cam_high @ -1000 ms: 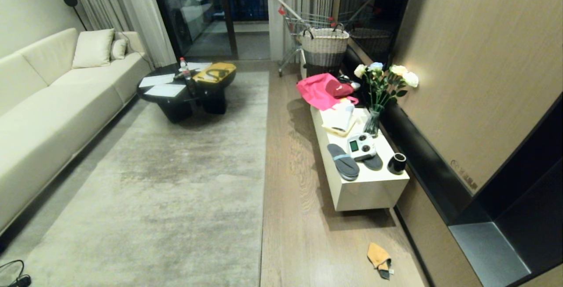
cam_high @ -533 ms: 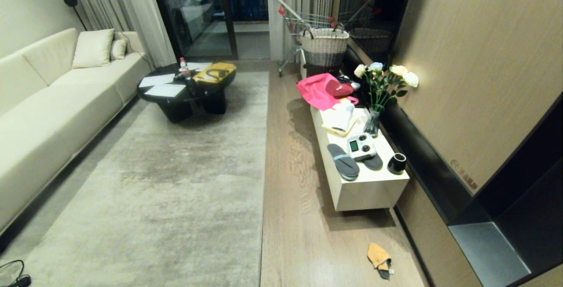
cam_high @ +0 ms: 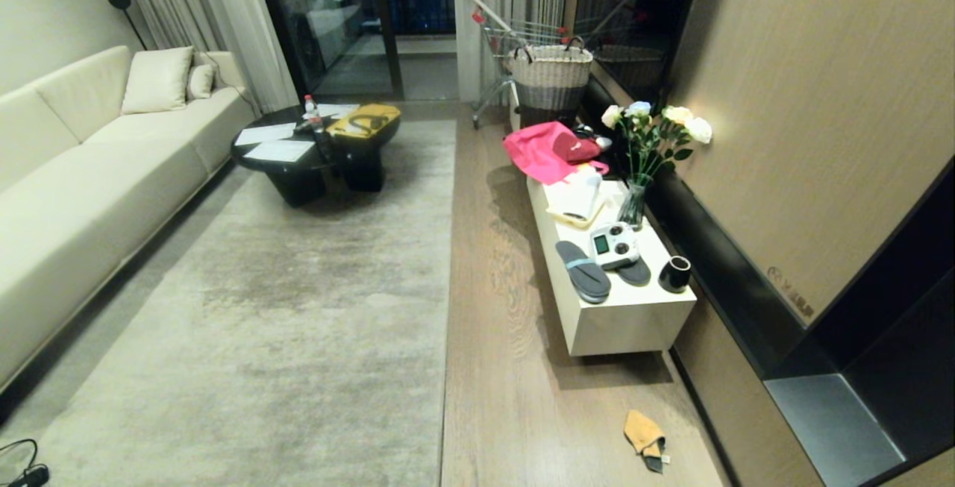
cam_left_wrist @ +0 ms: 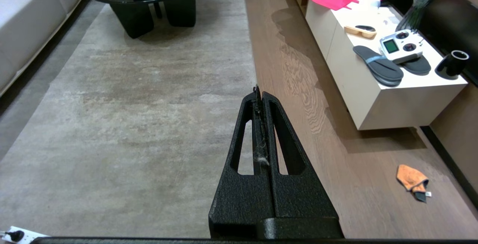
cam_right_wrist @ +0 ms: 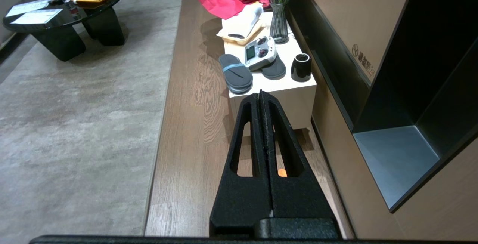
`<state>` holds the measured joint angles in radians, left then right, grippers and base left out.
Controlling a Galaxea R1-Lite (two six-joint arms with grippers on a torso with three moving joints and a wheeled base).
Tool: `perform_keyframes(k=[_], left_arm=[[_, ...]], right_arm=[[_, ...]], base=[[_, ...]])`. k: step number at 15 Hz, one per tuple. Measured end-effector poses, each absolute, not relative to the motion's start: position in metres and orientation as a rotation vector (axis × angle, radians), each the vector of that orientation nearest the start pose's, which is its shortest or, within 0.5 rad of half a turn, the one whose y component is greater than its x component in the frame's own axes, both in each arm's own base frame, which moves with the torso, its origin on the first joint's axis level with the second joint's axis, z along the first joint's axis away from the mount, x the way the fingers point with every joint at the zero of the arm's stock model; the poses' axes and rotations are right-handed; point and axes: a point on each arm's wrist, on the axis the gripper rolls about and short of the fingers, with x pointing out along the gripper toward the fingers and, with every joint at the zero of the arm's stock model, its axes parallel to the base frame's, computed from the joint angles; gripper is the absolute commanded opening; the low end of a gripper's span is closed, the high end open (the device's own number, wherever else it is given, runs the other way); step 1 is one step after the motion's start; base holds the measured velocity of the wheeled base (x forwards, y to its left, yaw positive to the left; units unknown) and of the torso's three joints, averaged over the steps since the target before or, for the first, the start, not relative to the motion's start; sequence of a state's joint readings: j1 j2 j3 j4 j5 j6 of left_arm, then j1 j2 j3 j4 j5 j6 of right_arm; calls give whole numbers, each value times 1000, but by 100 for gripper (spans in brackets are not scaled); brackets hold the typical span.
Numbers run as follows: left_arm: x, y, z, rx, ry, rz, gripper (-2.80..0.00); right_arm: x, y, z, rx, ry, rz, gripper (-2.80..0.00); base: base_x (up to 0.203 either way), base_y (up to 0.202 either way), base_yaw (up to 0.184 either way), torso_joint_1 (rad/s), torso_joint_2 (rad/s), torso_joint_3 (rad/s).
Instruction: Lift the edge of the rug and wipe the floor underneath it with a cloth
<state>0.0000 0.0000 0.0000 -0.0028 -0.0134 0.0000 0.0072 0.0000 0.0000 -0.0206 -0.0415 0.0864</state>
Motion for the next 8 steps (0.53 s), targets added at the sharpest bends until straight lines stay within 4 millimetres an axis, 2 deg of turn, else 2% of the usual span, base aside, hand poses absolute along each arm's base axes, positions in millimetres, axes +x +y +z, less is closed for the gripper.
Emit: perform_keyframes(k=[8], left_arm=[[-23,0,76,0,-3,-14,-280]], right_arm=[[-23,-1,78,87,-23,-35,-280]], base=[[0,0,0,-135,317,185]])
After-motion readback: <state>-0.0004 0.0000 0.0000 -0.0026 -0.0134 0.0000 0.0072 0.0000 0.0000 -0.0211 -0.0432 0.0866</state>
